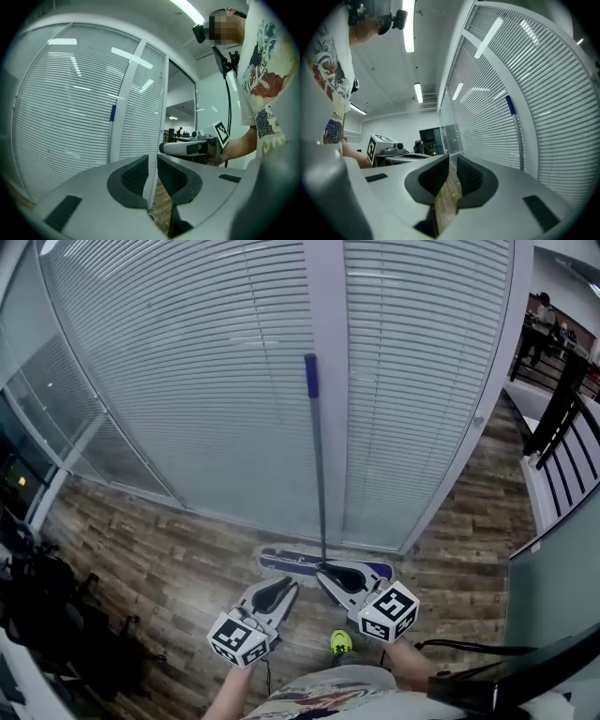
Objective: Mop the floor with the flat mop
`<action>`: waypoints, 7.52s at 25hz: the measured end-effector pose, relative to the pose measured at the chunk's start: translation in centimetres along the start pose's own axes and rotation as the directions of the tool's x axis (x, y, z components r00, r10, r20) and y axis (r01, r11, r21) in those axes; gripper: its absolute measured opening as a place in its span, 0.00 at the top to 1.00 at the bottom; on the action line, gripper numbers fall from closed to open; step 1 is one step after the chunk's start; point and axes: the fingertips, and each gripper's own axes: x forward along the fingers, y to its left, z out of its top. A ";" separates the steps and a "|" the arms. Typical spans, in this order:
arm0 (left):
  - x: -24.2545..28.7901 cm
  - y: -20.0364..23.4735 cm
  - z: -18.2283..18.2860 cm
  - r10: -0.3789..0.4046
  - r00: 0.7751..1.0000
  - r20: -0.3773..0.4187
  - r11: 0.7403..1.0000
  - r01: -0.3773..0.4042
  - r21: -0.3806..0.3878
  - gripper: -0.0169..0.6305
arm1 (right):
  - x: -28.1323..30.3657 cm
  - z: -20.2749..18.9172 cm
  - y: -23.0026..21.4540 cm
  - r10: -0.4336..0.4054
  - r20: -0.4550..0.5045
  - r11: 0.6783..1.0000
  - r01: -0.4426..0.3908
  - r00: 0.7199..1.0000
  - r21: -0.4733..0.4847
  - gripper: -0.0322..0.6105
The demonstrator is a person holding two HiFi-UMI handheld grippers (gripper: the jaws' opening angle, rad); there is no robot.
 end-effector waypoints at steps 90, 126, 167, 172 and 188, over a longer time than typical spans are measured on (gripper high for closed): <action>13.6 -6.6 4.6 -0.388 0.921 -0.036 0.812 0.360 0.460 0.74 | -1.9 9.9 -0.9 -0.026 0.088 0.934 0.056 0.996 -0.352 0.74; -22.7 -36.2 -17.5 -0.395 0.875 -0.279 0.866 0.456 0.204 0.70 | -20.7 -17.0 43.0 0.172 -0.190 0.878 -0.238 0.966 -0.414 0.71; -31.7 -53.0 -24.7 -0.305 0.915 -0.262 0.910 0.362 0.203 0.68 | -35.5 -25.5 56.6 0.416 -0.201 0.841 -0.460 0.887 -0.286 0.64; -29.3 -44.8 -22.9 -0.337 0.901 -0.274 0.902 0.392 0.179 0.68 | -28.0 -23.2 51.9 0.400 -0.183 0.854 -0.437 0.898 -0.282 0.63; -19.2 -22.5 -21.5 -0.386 0.886 -0.256 0.884 0.435 0.171 0.64 | -9.0 -21.2 35.6 0.310 -0.167 0.921 -0.339 0.936 -0.190 0.61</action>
